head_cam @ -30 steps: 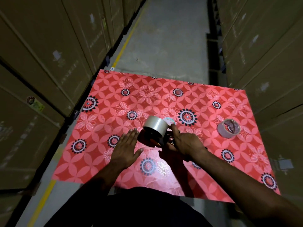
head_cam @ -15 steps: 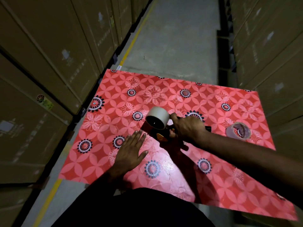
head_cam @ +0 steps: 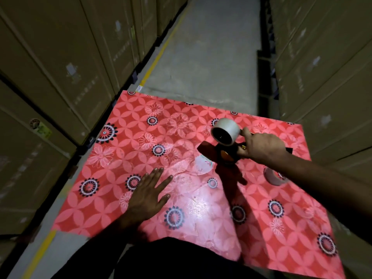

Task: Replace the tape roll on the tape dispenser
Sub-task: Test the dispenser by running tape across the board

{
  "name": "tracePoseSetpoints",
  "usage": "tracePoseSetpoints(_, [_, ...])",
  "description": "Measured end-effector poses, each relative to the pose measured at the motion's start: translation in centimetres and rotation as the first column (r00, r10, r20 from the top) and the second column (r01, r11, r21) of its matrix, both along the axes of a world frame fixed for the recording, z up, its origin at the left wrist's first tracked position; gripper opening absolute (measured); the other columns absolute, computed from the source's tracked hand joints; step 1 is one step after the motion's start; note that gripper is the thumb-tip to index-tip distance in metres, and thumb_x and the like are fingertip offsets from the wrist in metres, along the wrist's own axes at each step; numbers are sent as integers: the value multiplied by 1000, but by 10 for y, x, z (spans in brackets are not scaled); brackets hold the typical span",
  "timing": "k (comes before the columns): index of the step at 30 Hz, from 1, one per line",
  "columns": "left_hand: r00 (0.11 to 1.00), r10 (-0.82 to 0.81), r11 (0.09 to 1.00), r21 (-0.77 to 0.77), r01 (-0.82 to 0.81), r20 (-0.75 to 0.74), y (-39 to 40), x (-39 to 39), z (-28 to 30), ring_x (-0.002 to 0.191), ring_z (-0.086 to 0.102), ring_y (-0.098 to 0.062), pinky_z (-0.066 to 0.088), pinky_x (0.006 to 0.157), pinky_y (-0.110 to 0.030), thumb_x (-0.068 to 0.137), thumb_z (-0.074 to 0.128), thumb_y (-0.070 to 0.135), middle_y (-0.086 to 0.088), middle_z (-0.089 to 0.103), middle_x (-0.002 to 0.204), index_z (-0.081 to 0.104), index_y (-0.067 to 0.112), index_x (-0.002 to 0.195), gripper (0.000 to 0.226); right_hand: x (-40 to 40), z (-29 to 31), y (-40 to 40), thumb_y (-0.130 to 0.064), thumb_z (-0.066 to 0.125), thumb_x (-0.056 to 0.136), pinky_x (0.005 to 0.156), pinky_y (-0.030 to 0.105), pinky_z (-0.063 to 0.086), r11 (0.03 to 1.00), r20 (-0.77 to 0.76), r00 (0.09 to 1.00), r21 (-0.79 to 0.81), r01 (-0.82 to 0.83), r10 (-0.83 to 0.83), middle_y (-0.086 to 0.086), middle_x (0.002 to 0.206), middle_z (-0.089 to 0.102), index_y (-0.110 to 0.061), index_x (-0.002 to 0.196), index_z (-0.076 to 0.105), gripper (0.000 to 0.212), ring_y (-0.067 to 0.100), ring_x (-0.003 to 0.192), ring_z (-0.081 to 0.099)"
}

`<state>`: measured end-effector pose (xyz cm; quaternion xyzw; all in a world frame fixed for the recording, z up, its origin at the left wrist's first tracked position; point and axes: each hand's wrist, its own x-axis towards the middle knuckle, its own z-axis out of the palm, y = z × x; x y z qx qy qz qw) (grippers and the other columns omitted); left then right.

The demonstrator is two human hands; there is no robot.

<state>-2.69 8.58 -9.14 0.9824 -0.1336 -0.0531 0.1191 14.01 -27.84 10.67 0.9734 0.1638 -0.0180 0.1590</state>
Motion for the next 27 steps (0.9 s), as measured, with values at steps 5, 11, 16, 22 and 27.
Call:
tracePoseSetpoints(5, [1000,4,998,61,-3,-27,-1,1,3,159,10,-23,4,126,-42,102,21,65,-2,10,172,12,44,162,64,-28,-18,-11,-75,40,84,62,41,45,926,-164,967,293,237,-195,17,91,69,-18,118,37,66,39,86,69])
tracePoseSetpoints(11, [999,6,995,100,-2,-49,-2,-1,5,159,3,-23,1,126,-41,102,16,66,-1,5,172,6,44,161,65,-81,-57,10,-50,40,104,53,31,49,47,-725,673,675,737,-150,10,73,69,-10,108,61,45,25,58,64])
tracePoseSetpoints(16, [998,-2,992,128,10,-65,-4,0,11,159,-2,-24,-4,126,-40,101,15,65,-3,0,172,3,40,161,66,-110,-98,42,-79,18,93,41,22,35,-286,-913,364,305,908,183,8,50,45,-8,58,69,93,20,37,40])
tracePoseSetpoints(22, [997,-5,994,110,15,-83,-4,2,13,159,0,-25,0,126,-42,99,15,64,-4,-3,171,0,41,160,66,-122,-118,73,-81,39,82,50,30,34,-405,-887,372,244,881,274,15,56,35,2,83,62,86,24,45,36])
tracePoseSetpoints(27, [995,-14,996,88,23,-98,1,3,8,158,-10,-21,-4,125,-40,99,13,67,-1,-10,171,-4,43,161,68,-121,-117,85,-69,40,95,49,35,42,-409,-858,494,403,819,142,20,56,46,20,86,61,92,26,44,44])
